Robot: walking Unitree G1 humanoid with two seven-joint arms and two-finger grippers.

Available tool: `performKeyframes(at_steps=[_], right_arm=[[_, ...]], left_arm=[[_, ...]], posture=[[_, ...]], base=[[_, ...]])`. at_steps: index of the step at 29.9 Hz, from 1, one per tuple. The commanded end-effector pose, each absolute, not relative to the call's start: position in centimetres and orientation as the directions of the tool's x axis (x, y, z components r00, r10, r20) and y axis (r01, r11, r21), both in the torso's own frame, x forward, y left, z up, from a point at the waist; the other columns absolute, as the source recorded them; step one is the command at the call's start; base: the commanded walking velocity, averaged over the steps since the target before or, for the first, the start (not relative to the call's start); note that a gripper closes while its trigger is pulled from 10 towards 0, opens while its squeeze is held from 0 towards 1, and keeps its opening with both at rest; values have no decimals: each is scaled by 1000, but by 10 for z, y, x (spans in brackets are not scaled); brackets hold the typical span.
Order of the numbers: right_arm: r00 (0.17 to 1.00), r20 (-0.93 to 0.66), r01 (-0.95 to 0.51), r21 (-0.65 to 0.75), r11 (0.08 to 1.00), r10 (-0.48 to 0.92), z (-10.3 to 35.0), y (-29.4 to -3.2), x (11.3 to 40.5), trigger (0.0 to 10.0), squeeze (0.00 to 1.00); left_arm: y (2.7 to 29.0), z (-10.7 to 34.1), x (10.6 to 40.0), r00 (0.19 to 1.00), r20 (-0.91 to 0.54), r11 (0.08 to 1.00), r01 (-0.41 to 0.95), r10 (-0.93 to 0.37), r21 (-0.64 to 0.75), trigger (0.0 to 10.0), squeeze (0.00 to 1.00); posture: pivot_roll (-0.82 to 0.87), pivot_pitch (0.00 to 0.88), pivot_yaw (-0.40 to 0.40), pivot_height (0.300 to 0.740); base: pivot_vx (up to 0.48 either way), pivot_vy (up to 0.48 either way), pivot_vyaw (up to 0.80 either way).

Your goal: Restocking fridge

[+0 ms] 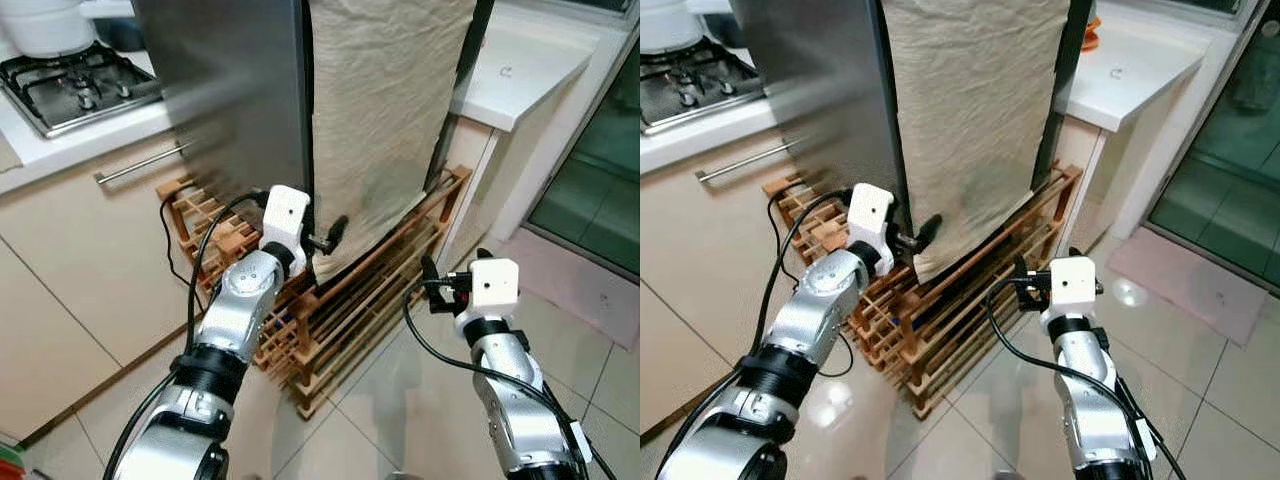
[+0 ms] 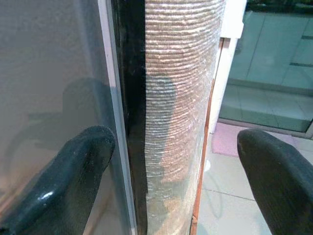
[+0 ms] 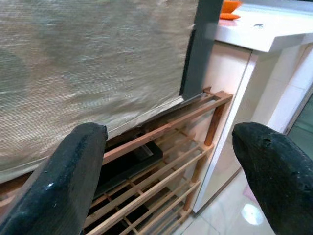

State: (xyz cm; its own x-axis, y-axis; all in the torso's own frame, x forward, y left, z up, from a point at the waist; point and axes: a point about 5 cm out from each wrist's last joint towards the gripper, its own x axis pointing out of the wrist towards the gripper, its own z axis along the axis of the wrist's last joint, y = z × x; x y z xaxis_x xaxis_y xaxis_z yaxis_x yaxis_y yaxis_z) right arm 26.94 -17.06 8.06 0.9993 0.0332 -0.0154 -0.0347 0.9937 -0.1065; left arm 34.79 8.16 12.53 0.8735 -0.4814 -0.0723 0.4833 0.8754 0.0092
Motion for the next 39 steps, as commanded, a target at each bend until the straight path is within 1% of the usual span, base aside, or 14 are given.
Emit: performKeyframes(at_steps=[1, 8, 14, 19, 24, 32, 36, 39], right_arm=[[999, 2, -35, -116, 993, 35, 83, -171, 271, 10000, 0], [999, 2, -36, -116, 993, 37, 83, -171, 273, 10000, 0], [999, 4, -36, -119, 992, 37, 83, -171, 273, 10000, 0], [999, 1, -33, -123, 992, 34, 81, -173, 273, 10000, 0], [1000, -2, -31, -124, 992, 31, 80, -173, 271, 10000, 0], [999, -20, -33, -127, 991, 31, 75, -175, 270, 10000, 0], [999, -23, -37, -130, 991, 34, 75, -176, 271, 10000, 0], [999, -24, -42, -133, 990, 39, 75, -176, 272, 10000, 0]], left_arm=[[78, 133, 353, 865, -50, 866, 500, -499, 17, 10000, 0], [74, 134, 358, 871, -51, 871, 490, -488, 41, 10000, 0], [65, 142, 359, 860, -16, 860, 510, -510, 8, 10000, 0], [63, 149, 356, 854, 13, 854, 520, -520, 4, 10000, 0], [66, 148, 351, 856, 12, 856, 516, -516, 7, 10000, 0], [92, 137, 335, 897, -24, 897, 442, -441, 15, 10000, 0], [94, 137, 332, 896, -19, 896, 444, -444, -4, 10000, 0], [90, 143, 333, 891, -3, 891, 454, -454, -11, 10000, 0]], posture=[[-95, 0, 19, 730], [-97, 0, 20, 730], [-100, 0, 19, 730], [-101, 0, 21, 730], [-100, 0, 24, 730], [-86, 0, 13, 730], [-82, 0, 10, 730], [-80, 0, 7, 730]], base=[[0, 0, 0], [0, 0, 0], [0, 0, 0], [0, 0, 0], [0, 0, 0], [0, 0, 0], [0, 0, 0], [0, 0, 0]])
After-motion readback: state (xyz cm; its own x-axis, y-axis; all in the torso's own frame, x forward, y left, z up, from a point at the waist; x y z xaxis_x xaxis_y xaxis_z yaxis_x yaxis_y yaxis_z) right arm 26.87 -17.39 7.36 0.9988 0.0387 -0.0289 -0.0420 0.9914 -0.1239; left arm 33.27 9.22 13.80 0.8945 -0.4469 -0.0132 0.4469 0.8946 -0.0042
